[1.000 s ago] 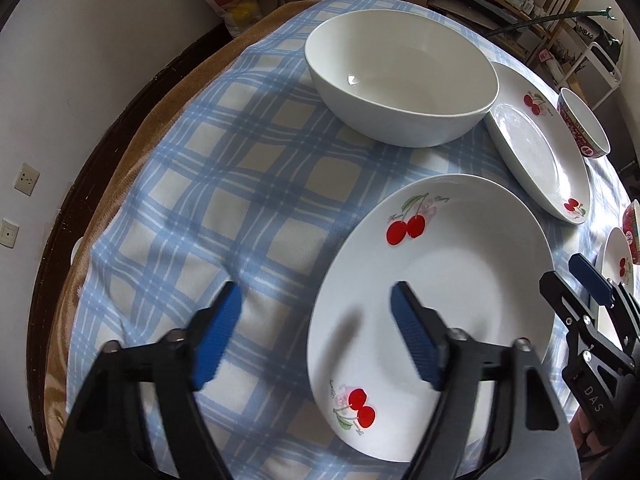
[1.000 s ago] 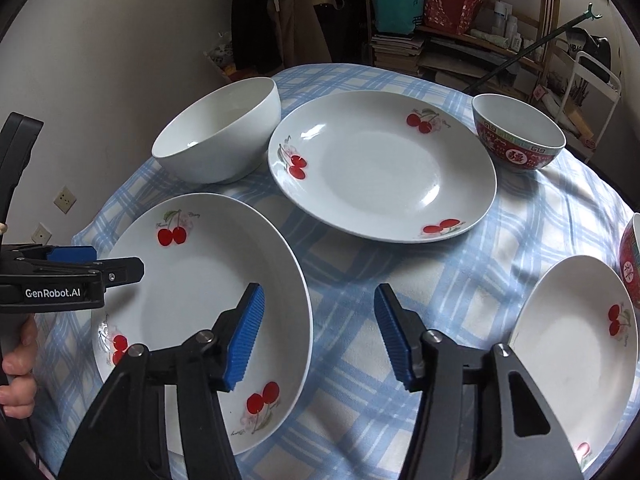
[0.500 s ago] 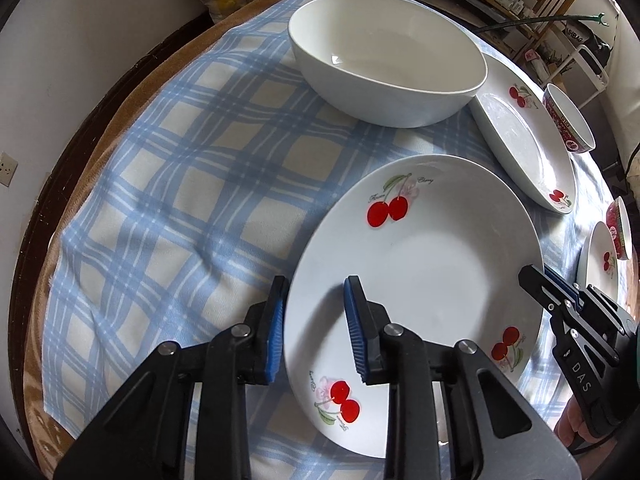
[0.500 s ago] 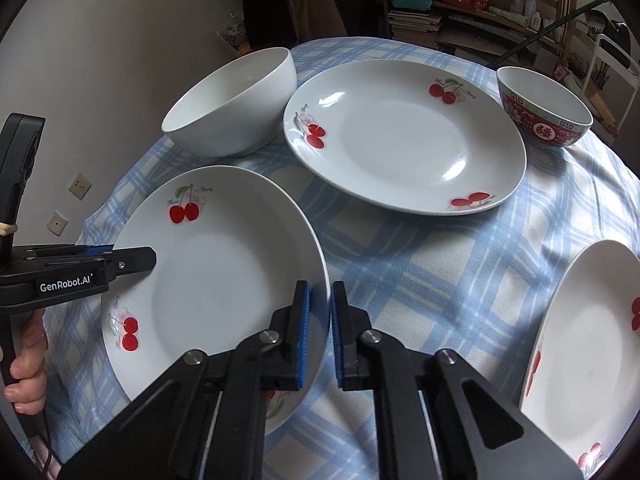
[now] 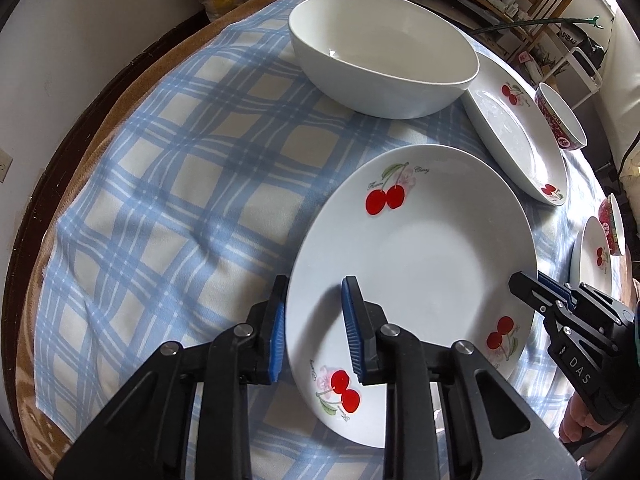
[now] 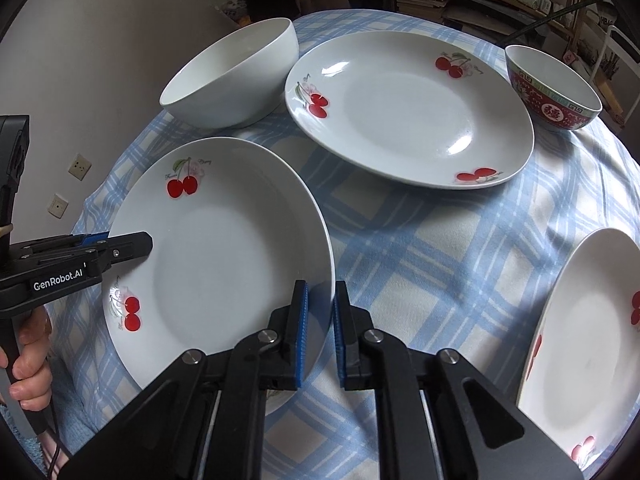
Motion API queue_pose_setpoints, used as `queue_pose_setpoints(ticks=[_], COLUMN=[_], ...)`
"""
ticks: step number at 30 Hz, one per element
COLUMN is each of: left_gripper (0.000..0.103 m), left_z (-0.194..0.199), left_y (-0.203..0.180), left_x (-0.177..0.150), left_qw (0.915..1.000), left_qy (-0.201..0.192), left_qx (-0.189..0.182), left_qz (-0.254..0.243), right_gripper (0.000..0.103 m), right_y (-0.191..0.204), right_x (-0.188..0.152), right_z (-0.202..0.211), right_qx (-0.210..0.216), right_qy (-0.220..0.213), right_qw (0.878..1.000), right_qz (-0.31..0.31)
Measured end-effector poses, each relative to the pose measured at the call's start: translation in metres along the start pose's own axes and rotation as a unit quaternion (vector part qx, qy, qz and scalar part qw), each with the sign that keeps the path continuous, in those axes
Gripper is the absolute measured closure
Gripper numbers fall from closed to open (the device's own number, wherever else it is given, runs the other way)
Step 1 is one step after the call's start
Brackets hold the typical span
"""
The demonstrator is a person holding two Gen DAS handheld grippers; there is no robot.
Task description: Organize plates and bowls
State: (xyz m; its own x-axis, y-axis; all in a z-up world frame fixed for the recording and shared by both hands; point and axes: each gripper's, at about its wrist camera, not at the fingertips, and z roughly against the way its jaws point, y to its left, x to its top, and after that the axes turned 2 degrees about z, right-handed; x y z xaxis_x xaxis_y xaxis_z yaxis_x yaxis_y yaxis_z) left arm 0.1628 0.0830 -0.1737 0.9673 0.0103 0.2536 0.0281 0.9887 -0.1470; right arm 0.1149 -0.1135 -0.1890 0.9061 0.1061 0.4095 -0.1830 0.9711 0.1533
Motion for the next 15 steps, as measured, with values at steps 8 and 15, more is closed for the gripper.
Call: queue_pose_setpoints(ticks=[8,15], left_gripper=[0.079,0.080], left_z=[0.010,0.019], left_y=[0.001,-0.028], left_x=[-0.018,-0.034], left_qw=[0.9997,0.9984], left_qy=[0.013,0.016], left_qx=[-0.017,-0.024], left_qz=[-0.008,-0.048], right_gripper=[0.091,0.091], right_y=[-0.001,-0.016], right_x=[-0.007,-0.024], right_z=[0.019,0.037], right_qx=[-0.009,-0.026], right_qy=[0.003,0.017], right_qw=[1.000,0.999], right_qz=[0.010,-0.007])
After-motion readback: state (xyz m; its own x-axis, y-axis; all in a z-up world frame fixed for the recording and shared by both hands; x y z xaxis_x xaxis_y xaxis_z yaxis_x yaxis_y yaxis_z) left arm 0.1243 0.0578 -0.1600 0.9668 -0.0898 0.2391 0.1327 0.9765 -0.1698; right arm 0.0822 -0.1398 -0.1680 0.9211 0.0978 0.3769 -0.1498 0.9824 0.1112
